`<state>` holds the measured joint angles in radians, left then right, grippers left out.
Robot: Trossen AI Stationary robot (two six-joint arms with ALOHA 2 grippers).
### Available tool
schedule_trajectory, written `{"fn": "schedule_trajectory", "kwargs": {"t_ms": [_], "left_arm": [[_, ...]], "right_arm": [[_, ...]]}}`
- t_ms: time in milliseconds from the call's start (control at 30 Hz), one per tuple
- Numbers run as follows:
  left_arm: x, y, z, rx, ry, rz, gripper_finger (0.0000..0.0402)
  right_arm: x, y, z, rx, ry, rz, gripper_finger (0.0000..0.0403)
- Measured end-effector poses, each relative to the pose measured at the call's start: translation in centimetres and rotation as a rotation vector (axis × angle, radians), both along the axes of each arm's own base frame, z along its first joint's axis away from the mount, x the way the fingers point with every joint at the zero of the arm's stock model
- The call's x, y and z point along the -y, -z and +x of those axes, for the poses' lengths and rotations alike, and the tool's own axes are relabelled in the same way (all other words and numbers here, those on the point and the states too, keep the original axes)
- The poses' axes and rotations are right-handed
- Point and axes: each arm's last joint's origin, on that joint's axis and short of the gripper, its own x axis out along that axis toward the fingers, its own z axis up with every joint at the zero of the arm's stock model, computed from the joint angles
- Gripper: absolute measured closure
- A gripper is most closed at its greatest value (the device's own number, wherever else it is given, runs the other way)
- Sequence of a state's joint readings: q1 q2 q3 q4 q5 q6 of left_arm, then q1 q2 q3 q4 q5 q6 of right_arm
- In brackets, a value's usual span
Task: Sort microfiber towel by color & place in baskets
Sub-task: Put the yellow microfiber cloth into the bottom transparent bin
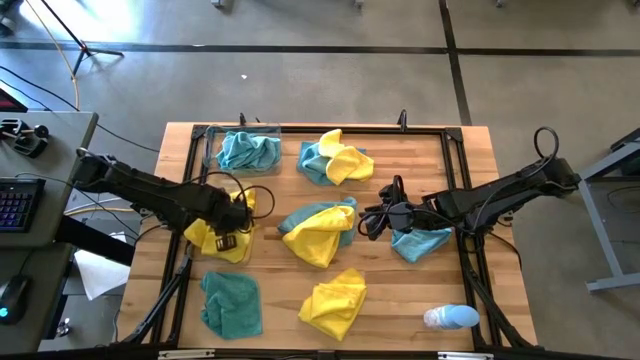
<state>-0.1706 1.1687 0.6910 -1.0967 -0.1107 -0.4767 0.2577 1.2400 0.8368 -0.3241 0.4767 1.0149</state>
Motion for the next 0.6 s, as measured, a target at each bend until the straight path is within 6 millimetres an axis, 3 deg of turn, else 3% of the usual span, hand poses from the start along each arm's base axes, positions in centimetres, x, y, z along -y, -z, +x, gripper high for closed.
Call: {"fn": "schedule_trajectory", "kwargs": {"t_ms": [333, 467, 600], "left_arm": [[-1.0, 3.8, -0.7, 0.057, -0.254, -0.074, 0.0328], [-1.0, 3.6, -0.7, 0.067, -0.291, -0.072, 0.0328], [-1.0, 2.1, -0.5, 0.074, -0.321, -0.075, 0.0328]], "right_arm": [[0.0, 0.0, 0.0, 0.002, 0.003, 0.005, 0.0269], [0.0, 0.0, 0.0, 0.002, 0.003, 0.005, 0.0269], [0.0, 0.0, 0.0, 0.001, 0.001, 0.006, 0.0269]]}}
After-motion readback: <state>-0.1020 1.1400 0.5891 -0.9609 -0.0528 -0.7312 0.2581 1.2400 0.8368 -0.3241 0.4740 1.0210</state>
